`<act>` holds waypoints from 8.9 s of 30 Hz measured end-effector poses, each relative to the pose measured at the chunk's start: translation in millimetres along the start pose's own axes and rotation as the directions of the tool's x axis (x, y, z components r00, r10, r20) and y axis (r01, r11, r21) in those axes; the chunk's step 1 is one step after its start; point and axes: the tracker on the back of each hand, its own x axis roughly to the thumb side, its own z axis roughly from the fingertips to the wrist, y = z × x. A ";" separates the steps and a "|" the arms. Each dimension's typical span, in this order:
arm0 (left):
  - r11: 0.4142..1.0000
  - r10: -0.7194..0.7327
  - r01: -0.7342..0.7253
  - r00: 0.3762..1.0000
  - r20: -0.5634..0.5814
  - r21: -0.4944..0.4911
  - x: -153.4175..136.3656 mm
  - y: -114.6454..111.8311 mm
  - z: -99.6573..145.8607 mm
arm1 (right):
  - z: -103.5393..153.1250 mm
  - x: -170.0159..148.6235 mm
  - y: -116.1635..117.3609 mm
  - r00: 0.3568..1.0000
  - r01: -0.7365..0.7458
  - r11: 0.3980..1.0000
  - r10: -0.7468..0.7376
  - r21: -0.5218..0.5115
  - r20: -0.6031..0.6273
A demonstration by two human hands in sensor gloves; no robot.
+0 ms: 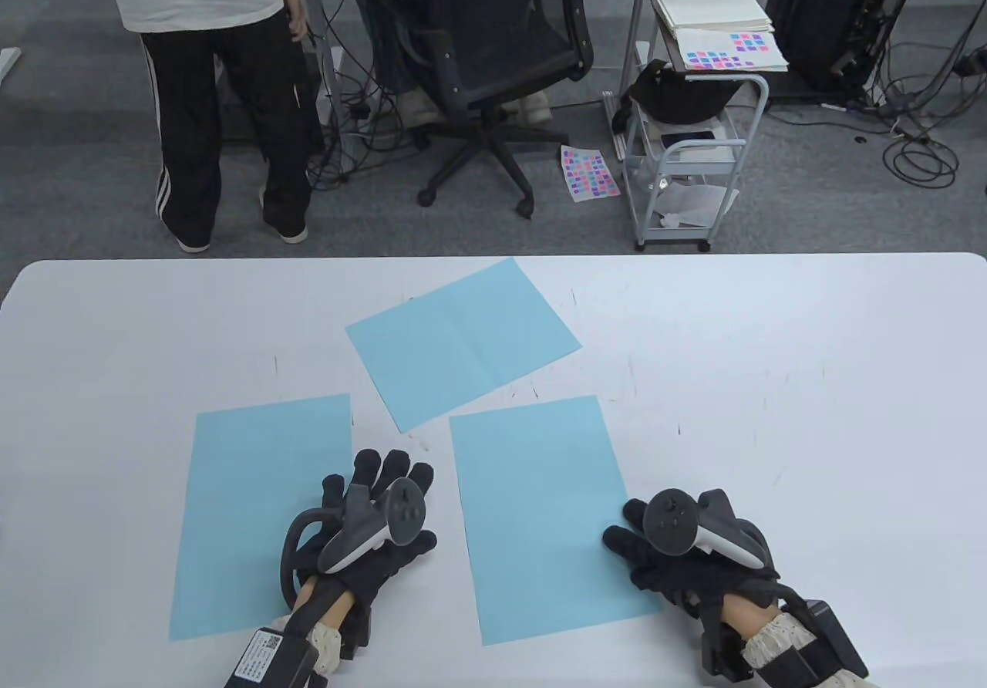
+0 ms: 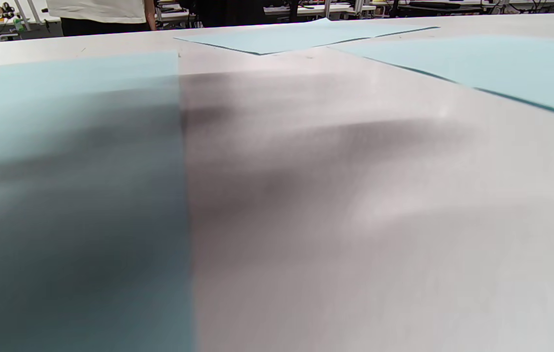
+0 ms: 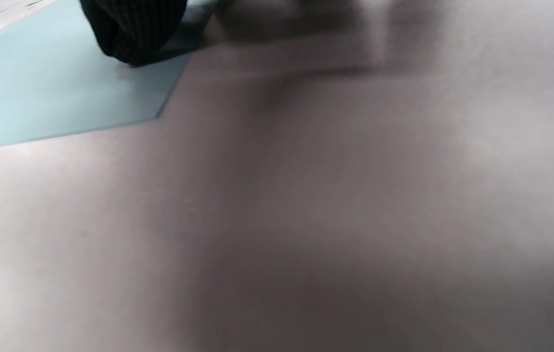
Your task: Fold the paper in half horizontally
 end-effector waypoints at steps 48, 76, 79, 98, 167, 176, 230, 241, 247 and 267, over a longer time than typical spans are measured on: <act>0.961 0.212 -0.221 0.975 -0.072 -0.167 60.8 32.6 -93.7 | -1.3 -0.8 -0.8 1.000 0.022 1.000 -0.022 0.007 -0.012; 0.882 0.470 -0.472 0.879 -0.084 0.001 46.4 59.9 -79.4 | -3.4 8.1 0.0 0.998 0.027 1.000 -0.027 -0.014 -0.060; 0.899 0.437 -0.435 0.898 -0.042 0.055 46.7 62.4 -69.3 | -4.5 9.2 0.0 0.997 0.035 0.999 -0.035 -0.009 -0.069; 0.921 0.378 -0.383 0.923 0.066 0.070 41.9 39.6 -10.6 | -6.9 10.7 0.0 0.991 0.085 0.996 -0.081 0.031 -0.107; 0.982 -0.133 0.154 0.975 0.176 -0.111 64.0 -20.3 1.8 | -27.1 103.8 -57.1 0.999 -0.013 0.990 0.007 -0.144 -0.047; 0.981 -0.124 0.148 0.975 0.185 -0.122 62.0 -20.7 1.6 | -55.4 116.6 -14.9 0.997 -0.057 0.998 0.056 -0.015 -0.047; 0.978 -0.125 0.149 0.979 0.159 -0.147 58.2 -23.7 2.8 | -48.3 49.9 -30.8 0.967 0.061 0.998 -0.057 0.007 -0.247; 0.977 -0.130 0.153 0.979 0.159 -0.148 58.7 -23.6 2.4 | -45.8 25.3 -38.4 0.945 0.159 0.987 -0.154 -0.005 -0.290; 0.973 -0.154 0.178 0.975 0.160 -0.148 59.7 -22.6 2.3 | -34.7 35.4 -43.6 0.967 0.152 0.988 -0.154 -0.028 -0.203; 0.950 -0.248 0.269 0.958 0.140 -0.158 72.7 -9.7 -0.8 | -20.2 34.7 -10.4 0.998 -0.015 0.998 0.019 0.061 -0.064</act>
